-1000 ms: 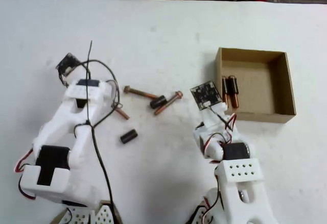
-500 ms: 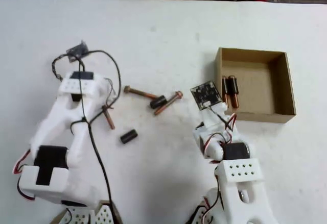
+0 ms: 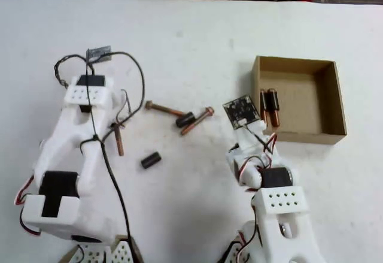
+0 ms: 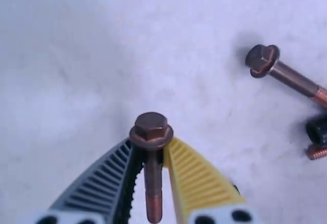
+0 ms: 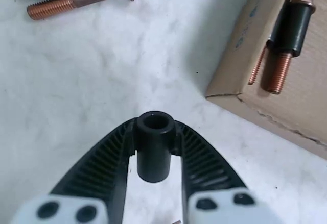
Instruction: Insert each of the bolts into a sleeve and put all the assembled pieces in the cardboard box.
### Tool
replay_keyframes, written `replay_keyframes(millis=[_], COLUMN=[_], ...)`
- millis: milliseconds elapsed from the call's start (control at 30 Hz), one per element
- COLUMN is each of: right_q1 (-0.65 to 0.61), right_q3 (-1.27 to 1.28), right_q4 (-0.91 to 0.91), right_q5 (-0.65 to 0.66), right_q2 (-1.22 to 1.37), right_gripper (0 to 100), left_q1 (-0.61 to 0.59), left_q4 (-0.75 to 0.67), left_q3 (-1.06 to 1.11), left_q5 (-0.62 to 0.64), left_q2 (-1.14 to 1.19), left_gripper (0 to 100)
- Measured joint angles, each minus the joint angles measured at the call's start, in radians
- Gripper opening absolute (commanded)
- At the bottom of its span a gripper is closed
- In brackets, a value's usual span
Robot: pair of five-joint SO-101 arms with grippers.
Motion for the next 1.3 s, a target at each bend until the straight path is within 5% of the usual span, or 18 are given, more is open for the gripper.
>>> replay_keyframes(millis=[233, 633, 1000, 1300], right_q1=[0.000, 0.000, 0.000, 0.000], right_q3=[0.000, 0.000, 0.000, 0.000], right_q4=[0.000, 0.000, 0.000, 0.000], right_q5=[0.000, 0.000, 0.000, 0.000], right_q2=[0.000, 0.000, 0.000, 0.000], right_gripper=[1.7, 1.7, 1.7, 1.7], left_q1=[0.000, 0.000, -0.041, -0.041], left_q4=[0.003, 0.204, 0.256, 0.256], left_q3=[-0.049, -0.396, -0.477, -0.477], left_q5=[-0.006, -0.106, -0.278, -0.299], left_q2=[0.161, 0.482, 0.539, 0.539], left_gripper=[2, 2, 2, 2])
